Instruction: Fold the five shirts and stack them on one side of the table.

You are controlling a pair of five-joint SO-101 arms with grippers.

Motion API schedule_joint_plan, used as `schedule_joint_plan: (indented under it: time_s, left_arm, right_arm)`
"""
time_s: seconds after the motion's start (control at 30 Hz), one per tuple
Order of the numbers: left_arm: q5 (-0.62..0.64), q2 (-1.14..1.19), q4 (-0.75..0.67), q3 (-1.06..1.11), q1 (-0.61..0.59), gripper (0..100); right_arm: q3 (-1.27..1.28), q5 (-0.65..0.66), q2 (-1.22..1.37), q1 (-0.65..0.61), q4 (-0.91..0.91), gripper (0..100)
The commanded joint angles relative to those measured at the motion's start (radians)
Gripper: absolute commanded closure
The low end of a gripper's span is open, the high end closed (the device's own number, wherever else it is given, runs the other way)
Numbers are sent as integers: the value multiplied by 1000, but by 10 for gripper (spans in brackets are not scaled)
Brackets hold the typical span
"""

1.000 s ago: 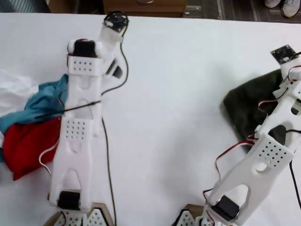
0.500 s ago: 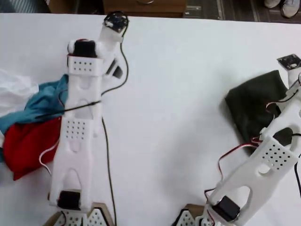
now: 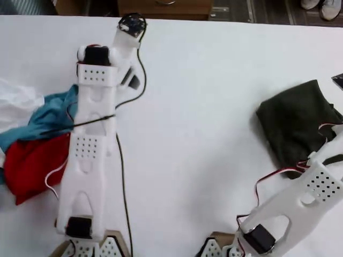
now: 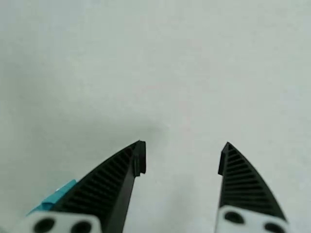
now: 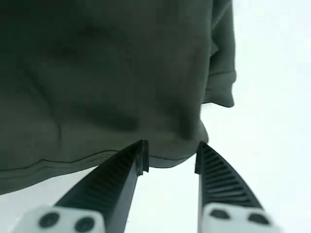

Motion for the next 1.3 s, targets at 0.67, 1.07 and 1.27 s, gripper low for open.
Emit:
schedule_joint_plan:
  time_s: [0.67,1.07,1.27]
  left_arm:
    - [0,-81,17,-28,11,736]
    - [0,-80,17,-28,11,736]
    - [0,-80,17,-28,11,736]
  right_arm:
    - [-89,6,79,19,-76,978]
    - [-229,6,79,7,-145,978]
    - [-215,8,93,10,-232,978]
